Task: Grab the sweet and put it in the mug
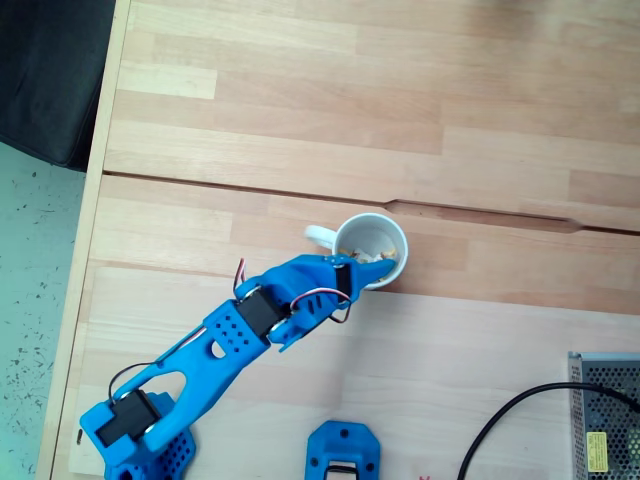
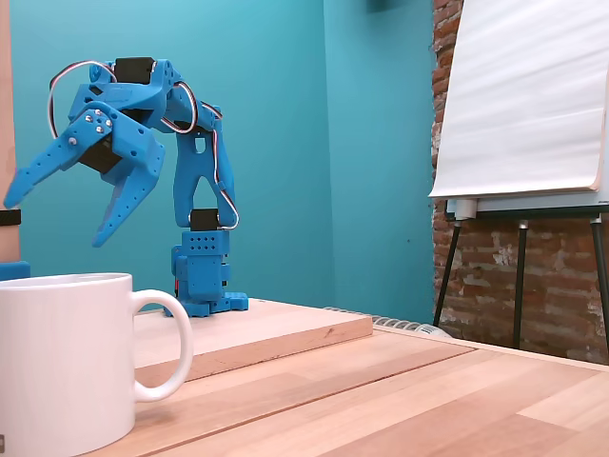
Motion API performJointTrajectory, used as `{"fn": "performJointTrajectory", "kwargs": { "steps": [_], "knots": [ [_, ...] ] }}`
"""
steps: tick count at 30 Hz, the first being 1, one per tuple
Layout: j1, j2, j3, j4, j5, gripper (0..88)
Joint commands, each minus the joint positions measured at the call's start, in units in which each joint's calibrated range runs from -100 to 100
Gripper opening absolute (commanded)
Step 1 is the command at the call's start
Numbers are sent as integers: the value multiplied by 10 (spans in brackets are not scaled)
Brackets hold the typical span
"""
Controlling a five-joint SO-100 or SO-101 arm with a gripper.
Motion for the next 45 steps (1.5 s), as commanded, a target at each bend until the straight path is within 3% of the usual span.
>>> {"fn": "performJointTrajectory", "kwargs": {
  "steps": [1, 23, 36, 45],
  "knots": [
    [9, -21, -15, 1, 0, 337],
    [63, -81, -5, 70, 1, 336],
    [162, -81, -5, 199, 3, 338],
    [215, -146, -5, 305, 48, 346]
  ]
}}
